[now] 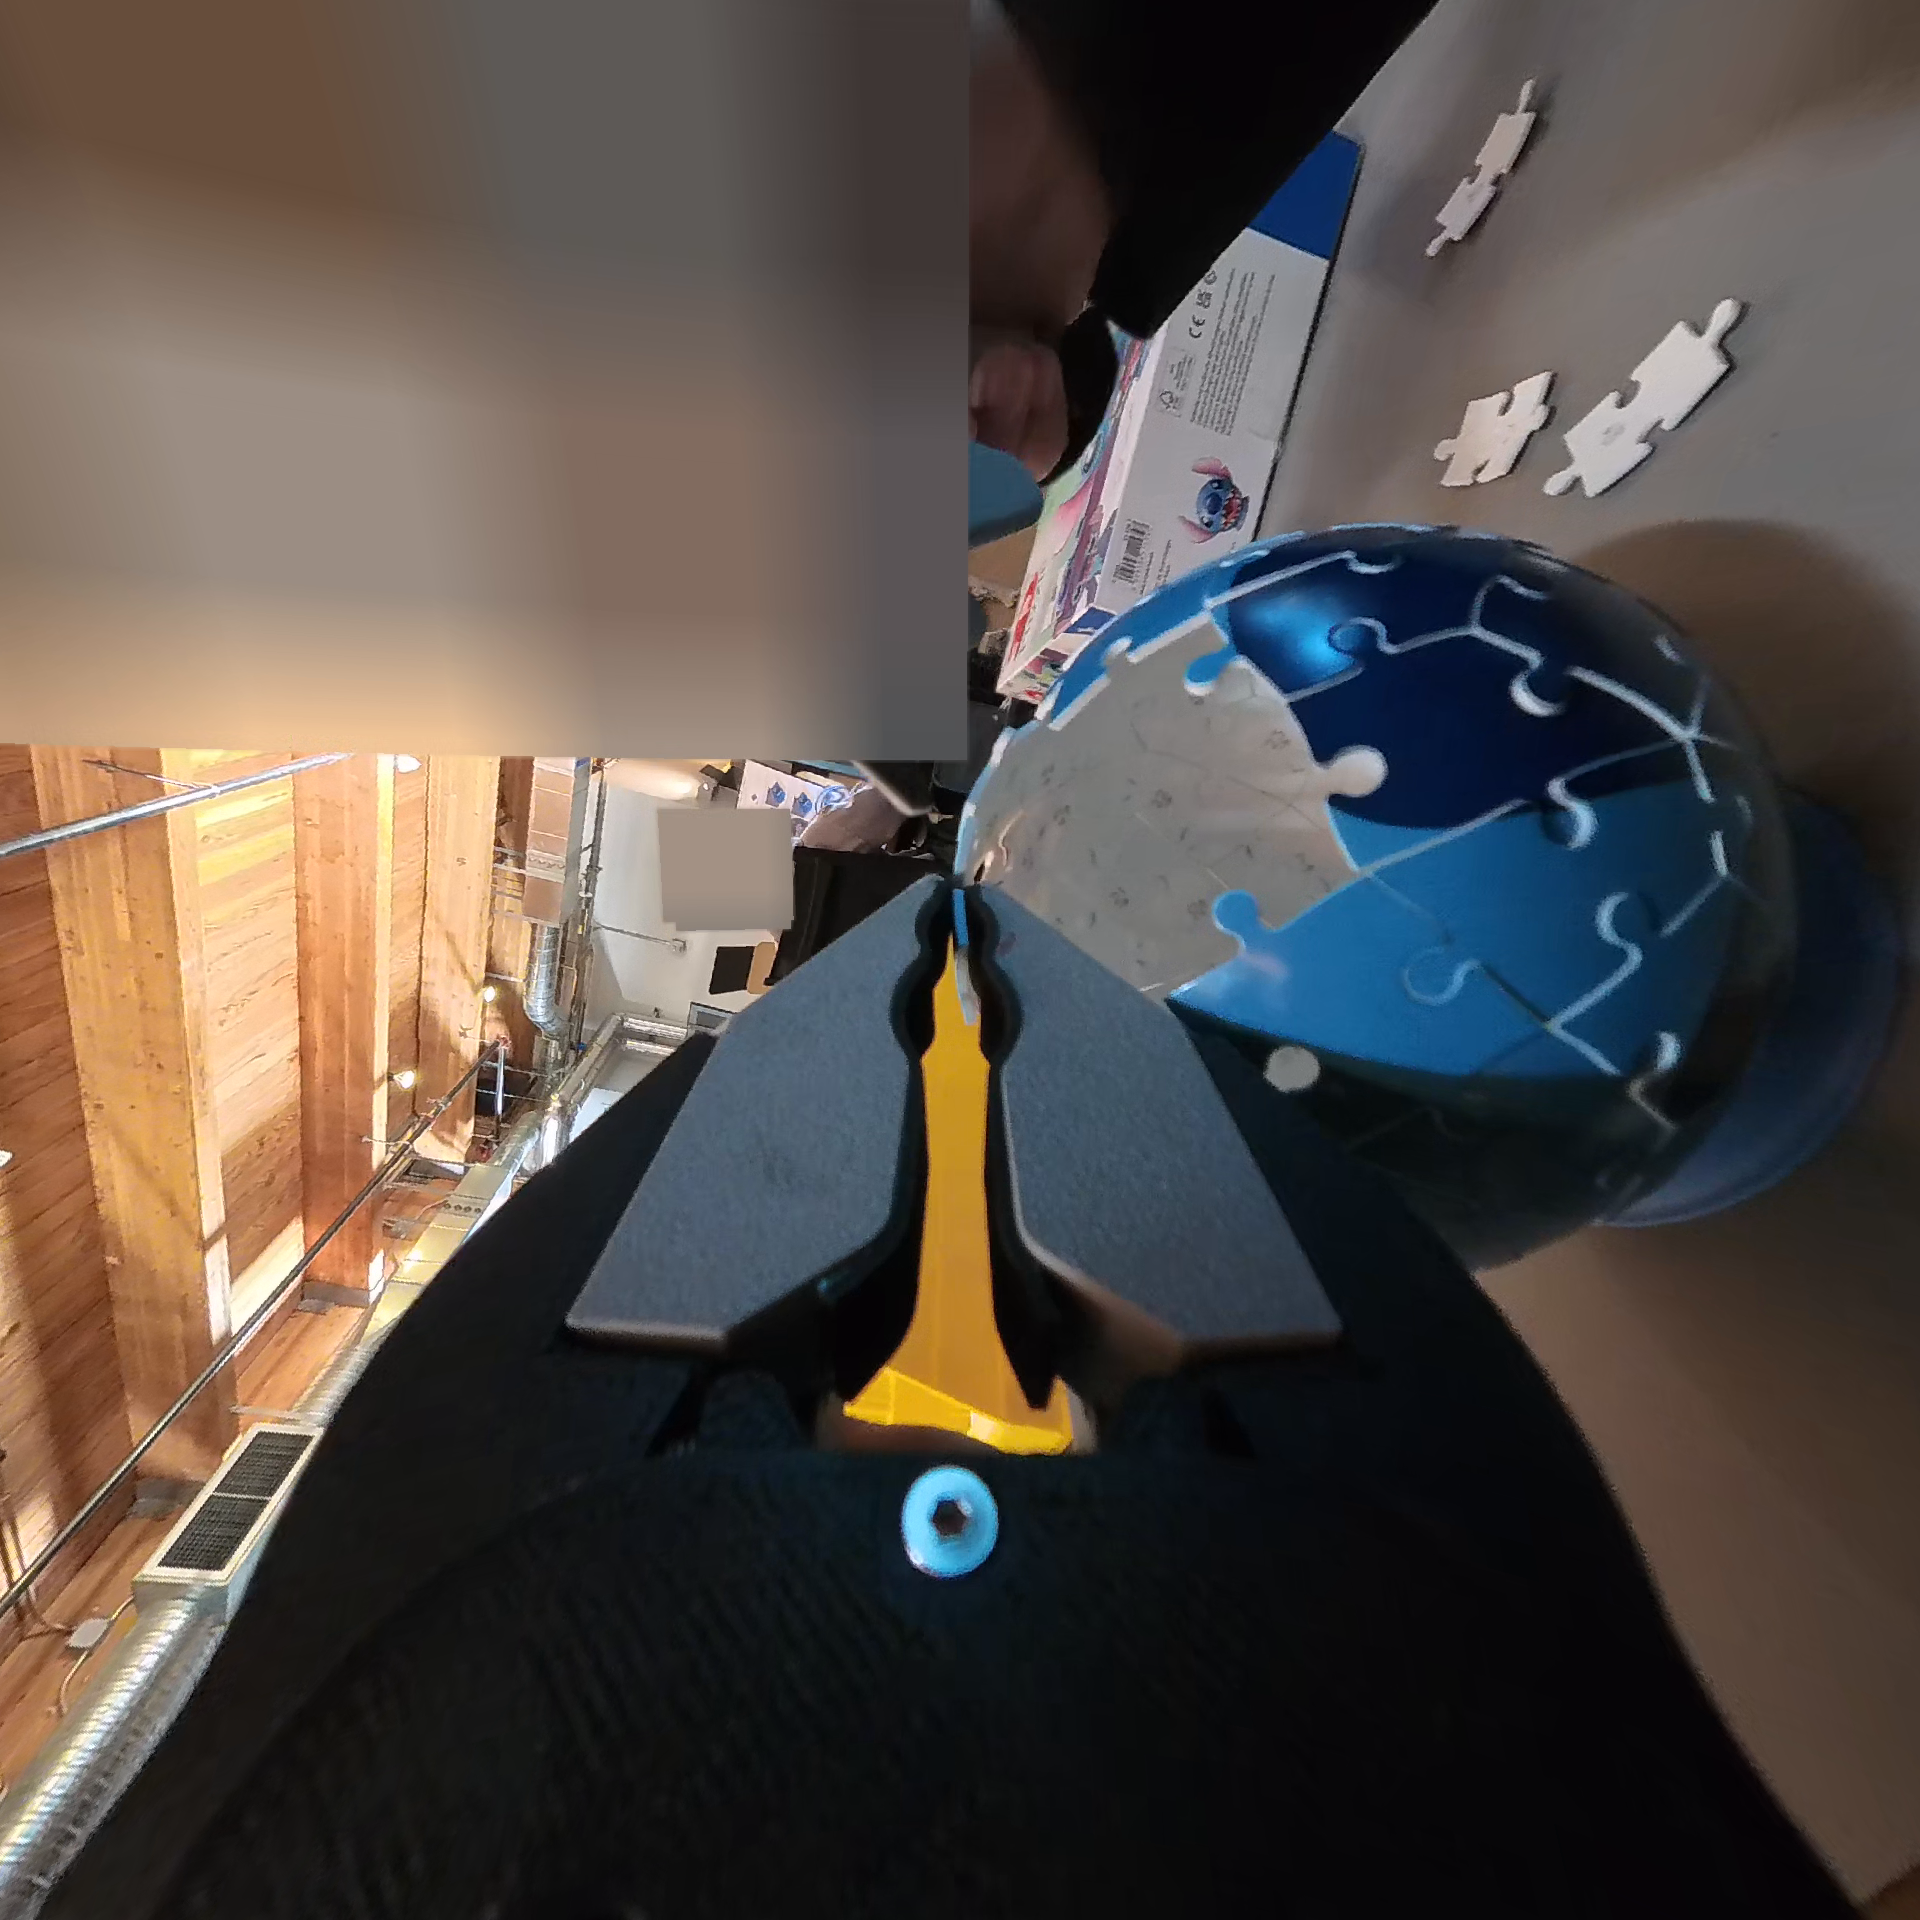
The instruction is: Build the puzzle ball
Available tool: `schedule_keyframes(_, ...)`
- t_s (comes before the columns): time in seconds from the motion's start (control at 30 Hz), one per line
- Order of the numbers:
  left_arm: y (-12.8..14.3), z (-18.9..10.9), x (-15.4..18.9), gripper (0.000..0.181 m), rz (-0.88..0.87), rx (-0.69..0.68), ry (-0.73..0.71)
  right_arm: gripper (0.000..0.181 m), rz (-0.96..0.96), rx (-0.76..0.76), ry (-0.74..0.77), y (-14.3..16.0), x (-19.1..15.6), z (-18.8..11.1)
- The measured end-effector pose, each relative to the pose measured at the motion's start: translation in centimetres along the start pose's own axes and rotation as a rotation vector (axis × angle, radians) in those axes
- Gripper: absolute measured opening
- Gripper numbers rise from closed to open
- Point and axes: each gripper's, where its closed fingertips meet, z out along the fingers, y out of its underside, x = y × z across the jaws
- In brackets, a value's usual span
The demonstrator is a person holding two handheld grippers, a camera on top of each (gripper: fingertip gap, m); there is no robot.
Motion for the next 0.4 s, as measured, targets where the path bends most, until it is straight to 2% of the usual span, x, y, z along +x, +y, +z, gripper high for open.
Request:
schedule_keyframes(0.13, 0.0, 0.0, 0.0, 0.000, 0.001, -0.001, -0.003, 0.014, -0.030, -0.018, -0.036, -0.5, -0.8, 0.7)
schedule_keyframes(0.4, 0.0, 0.0, 0.0, 0.000, 0.001, 0.001, -0.004, 0.011, -0.119, -0.095, -0.003, -0.5, -1.6, 1.6)
